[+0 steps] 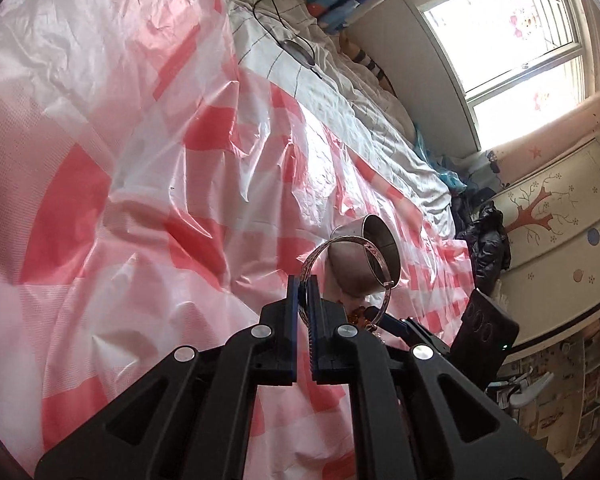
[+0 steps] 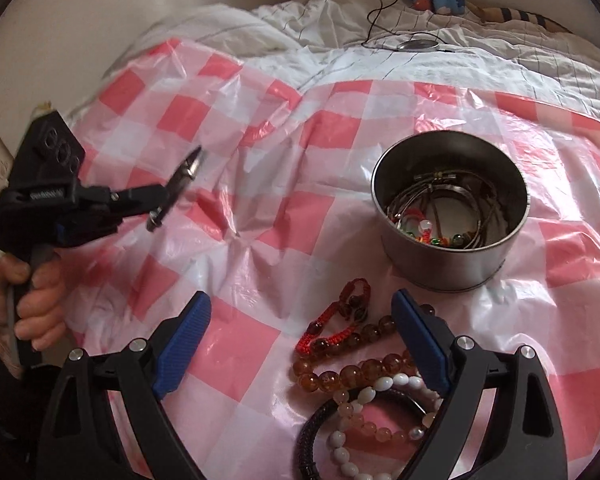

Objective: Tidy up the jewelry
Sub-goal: 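Lift the silver bangle with the left gripper toward the steel tin, then drop the silver bangle into the tin with the left gripper while the right gripper grasps the red beaded cord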

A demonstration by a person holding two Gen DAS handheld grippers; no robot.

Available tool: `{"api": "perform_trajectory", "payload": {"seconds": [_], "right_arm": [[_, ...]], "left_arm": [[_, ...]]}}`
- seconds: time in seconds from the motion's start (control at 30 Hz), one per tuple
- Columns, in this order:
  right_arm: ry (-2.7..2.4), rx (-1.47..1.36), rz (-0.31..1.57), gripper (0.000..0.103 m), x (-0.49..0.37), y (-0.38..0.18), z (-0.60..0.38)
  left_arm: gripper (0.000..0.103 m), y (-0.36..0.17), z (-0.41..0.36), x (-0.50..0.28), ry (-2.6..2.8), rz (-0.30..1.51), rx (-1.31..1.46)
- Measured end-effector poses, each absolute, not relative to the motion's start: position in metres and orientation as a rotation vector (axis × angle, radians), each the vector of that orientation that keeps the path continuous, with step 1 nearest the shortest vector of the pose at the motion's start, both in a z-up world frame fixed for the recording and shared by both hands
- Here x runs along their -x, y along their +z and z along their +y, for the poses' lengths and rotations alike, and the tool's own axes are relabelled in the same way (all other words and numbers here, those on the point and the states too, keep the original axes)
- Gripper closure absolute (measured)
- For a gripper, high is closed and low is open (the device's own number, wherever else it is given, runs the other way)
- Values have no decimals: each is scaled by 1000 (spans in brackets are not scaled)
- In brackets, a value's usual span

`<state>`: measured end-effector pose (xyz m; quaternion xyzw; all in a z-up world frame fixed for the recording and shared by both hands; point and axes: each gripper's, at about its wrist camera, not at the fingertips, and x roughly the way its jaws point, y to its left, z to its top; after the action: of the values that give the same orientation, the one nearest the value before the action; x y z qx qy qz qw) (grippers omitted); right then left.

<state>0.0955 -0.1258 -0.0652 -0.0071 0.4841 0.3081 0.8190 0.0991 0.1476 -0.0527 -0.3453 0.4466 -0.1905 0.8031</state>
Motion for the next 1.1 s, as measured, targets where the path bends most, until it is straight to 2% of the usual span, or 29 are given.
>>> {"api": "perform_trajectory", "payload": {"seconds": [0.1,0.13,0.17,0.2,0.3,0.47,0.7,0.87,1.1], "right_arm": [[639,103,1028,16,-92,-72,-117],[651,106,1027,29,-91,-72,-117],[648,116,1050,49,-91,-76,-117],[636,126,1060,87,-92,-78,-116],[663,83,1042,87,-89,-72,-123],[738,-173,992,87,-93,-49,-153],[696,-494,802,87,-99,-14,-223],[599,-551,724,87,-106,-2,-248],[550,-504,729,87,-120,-3,-254]], "left_arm": [[99,-52,145,-103,-416,958,736],[99,-51,142,-105,-422,960,731],[99,-51,139,-106,-424,962,725],[99,-51,137,-106,-427,964,721],[99,-50,130,-107,-433,966,719],[99,-49,123,-109,-432,963,725],[99,-43,97,-115,-464,954,711],[99,-35,66,-128,-490,935,695],[99,-30,26,-147,-484,915,687]]}}
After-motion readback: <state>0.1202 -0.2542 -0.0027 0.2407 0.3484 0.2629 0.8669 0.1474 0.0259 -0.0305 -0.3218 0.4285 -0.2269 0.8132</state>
